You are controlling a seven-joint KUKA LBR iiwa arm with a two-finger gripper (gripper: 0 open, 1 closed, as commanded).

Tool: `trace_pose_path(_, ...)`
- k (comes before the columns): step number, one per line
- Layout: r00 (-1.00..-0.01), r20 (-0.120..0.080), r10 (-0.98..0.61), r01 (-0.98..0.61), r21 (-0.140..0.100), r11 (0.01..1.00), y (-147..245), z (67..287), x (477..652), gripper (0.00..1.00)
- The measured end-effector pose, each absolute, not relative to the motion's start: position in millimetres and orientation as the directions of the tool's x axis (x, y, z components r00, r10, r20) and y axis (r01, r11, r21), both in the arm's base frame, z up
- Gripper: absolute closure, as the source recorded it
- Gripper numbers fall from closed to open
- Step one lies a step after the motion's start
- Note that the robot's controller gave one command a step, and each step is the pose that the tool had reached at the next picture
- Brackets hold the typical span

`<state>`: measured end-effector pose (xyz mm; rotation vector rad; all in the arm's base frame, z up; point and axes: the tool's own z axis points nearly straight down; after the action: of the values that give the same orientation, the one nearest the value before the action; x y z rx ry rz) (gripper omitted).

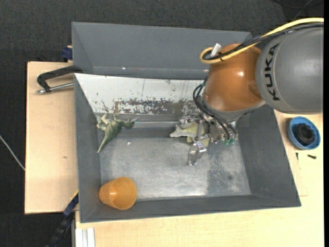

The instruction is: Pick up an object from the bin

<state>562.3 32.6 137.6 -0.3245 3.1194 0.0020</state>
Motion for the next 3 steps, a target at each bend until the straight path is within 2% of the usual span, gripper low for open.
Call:
trace_pose_path(1, -0.968, -0.005, -0.253, -0.253, -0.001, 0.968, -4, 82, 598.9, 0.00)
trace_pose_path(2, -0.967, -0.006, -0.254, -0.254, 0.000, 0.967, -2, 86, 598.5, 1.00)
trace_pose_path(3, -0.951, -0.008, -0.311, -0.311, -0.007, 0.951, -80, 132, 575.6, 1.00)
